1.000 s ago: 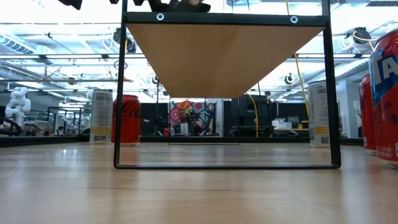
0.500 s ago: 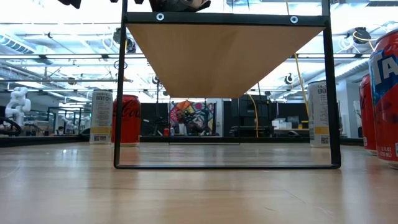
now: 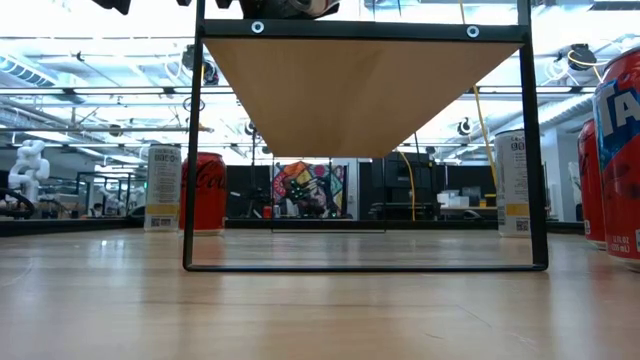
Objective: Place canned beverage on shelf
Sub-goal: Put the top red soda can on the shelf aligned with the other red soda can
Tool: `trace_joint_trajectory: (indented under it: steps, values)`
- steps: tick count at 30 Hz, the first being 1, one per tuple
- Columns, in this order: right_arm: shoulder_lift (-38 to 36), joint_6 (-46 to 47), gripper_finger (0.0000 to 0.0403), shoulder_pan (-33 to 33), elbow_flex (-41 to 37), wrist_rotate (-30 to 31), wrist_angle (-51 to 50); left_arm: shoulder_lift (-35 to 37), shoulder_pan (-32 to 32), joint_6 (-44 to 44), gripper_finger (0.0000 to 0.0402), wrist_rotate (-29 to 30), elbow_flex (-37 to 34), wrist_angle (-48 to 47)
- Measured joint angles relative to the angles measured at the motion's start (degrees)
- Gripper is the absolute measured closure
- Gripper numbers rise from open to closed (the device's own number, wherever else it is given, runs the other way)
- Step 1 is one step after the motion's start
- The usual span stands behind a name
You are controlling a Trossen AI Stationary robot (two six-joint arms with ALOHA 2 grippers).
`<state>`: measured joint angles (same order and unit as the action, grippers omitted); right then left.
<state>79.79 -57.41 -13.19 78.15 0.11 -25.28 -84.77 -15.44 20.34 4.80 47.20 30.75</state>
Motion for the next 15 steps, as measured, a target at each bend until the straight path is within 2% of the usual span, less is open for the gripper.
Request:
trace_joint_trajectory:
  steps: [4,8,15]
  values:
    - [0.00,2.51,0.0087,-0.02,0.00,0.12,-0.11,0.00,0.00,-0.72,0.0110,-0.07,0.00,0.27]
    - [-0.02,9.82,0.0066,-0.02,0.00,0.08,-0.02,0.00,-0.04,-2.06,0.0110,-0.04,-0.02,0.84]
    - [-0.55,28.51,0.0054,-0.02,0.00,-0.02,-0.02,0.00,0.00,-5.86,0.0111,-0.02,-0.07,1.94]
